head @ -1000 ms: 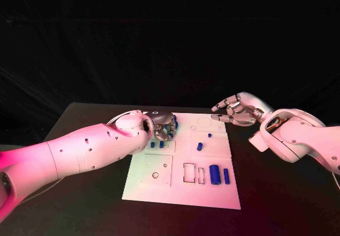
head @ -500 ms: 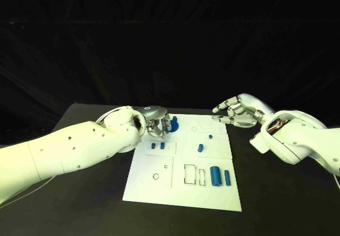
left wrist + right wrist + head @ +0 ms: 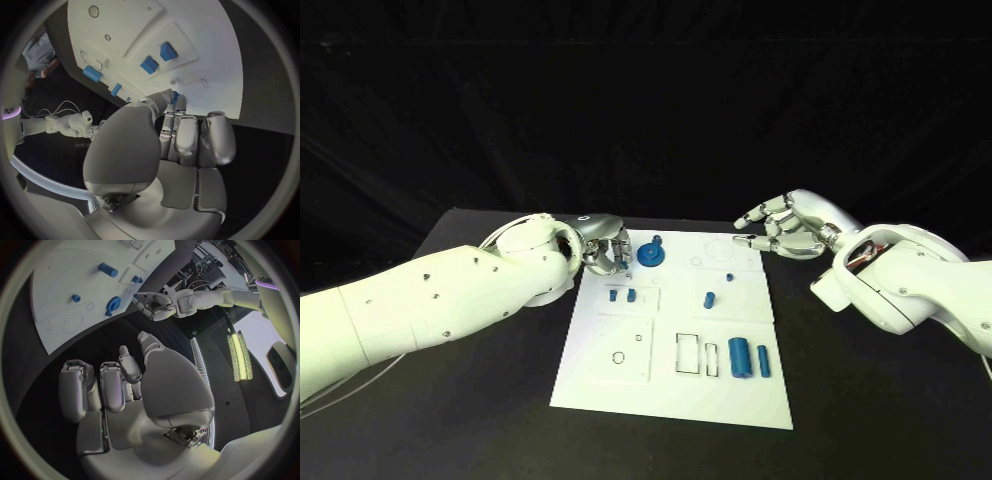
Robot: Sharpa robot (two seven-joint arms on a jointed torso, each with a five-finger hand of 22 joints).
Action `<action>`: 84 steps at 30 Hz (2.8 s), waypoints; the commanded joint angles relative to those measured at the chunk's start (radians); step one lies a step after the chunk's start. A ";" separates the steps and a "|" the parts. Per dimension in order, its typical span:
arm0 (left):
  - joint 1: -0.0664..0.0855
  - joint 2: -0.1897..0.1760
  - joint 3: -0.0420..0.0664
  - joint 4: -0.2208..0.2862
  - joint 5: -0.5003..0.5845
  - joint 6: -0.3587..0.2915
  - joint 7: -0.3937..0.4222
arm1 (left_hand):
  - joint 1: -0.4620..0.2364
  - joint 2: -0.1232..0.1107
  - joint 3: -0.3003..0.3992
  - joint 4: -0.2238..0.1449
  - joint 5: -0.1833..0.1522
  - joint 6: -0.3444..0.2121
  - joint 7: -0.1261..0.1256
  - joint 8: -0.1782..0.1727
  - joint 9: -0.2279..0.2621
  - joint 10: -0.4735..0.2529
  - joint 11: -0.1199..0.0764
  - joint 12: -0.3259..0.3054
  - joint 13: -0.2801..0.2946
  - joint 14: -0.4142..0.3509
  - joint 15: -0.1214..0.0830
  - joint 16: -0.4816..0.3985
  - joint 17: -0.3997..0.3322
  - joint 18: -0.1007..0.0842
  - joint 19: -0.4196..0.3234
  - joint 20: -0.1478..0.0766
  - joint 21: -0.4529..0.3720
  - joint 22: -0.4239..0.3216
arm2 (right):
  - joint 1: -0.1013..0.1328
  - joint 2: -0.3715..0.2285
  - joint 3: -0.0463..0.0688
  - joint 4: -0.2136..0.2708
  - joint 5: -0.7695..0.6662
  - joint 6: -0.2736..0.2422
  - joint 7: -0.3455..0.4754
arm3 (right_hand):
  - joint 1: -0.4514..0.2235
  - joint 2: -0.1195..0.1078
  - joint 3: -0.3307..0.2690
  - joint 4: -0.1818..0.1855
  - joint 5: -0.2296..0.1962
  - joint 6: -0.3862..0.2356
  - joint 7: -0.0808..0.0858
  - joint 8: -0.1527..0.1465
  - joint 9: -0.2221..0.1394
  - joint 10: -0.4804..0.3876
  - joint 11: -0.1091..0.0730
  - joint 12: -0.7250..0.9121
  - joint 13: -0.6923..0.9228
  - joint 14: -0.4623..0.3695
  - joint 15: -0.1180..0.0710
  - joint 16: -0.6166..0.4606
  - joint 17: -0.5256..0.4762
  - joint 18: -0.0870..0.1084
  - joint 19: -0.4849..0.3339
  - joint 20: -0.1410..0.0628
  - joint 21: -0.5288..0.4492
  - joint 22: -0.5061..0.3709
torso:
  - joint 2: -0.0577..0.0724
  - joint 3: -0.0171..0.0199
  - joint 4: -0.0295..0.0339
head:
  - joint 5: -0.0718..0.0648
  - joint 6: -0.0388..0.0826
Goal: Assemble the parts on the task board
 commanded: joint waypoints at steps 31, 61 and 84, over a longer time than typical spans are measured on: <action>-0.016 0.041 -0.009 -0.044 0.006 0.050 -0.001 | -0.014 0.000 0.002 -0.005 -0.004 0.008 0.000 -0.007 0.000 0.009 0.000 -0.010 -0.001 0.011 -0.001 0.005 -0.003 -0.011 0.000 -0.001 0.003 -0.001 | -0.002 0.000 0.000 0.001 -0.005 0.003 0.008 | -0.004 0.004 0.001 0.007 0.006 -0.003 0.000 0.004 -0.002 -0.002 0.002 0.000 0.001 0.047 -0.006 -0.005 0.044 0.015 0.009 -0.010 -0.003 0.142 | 0.001 0.0003 -0.0022 | -0.001 -0.005; -0.017 0.053 -0.013 -0.060 -0.002 0.075 -0.007 | -0.035 -0.009 -0.011 -0.004 -0.011 0.008 -0.002 -0.020 -0.002 0.014 0.000 -0.028 -0.001 0.010 -0.001 0.008 -0.007 -0.011 -0.001 0.000 0.004 0.001 | -0.003 0.001 0.000 0.001 -0.006 0.004 0.008 | -0.003 0.004 0.001 0.006 0.007 -0.003 0.000 0.004 -0.002 -0.002 0.002 0.000 0.001 0.047 -0.007 -0.005 0.045 0.015 0.009 -0.010 -0.004 0.142 | 0.000 0.0010 -0.0016 | -0.001 -0.010; -0.017 0.054 -0.013 -0.061 0.000 0.072 -0.004 | -0.049 -0.014 -0.021 -0.007 -0.008 -0.035 -0.001 -0.063 -0.019 0.028 -0.001 -0.049 0.001 0.009 -0.001 0.012 -0.013 -0.011 -0.003 -0.001 0.003 0.001 | -0.003 0.000 0.000 0.001 -0.007 0.003 0.007 | -0.003 0.004 0.001 0.006 0.007 -0.003 0.000 0.004 -0.002 -0.002 0.002 0.000 0.001 0.047 -0.007 -0.005 0.045 0.015 0.009 -0.010 -0.004 0.142 | 0.000 0.0003 -0.0005 | -0.001 -0.010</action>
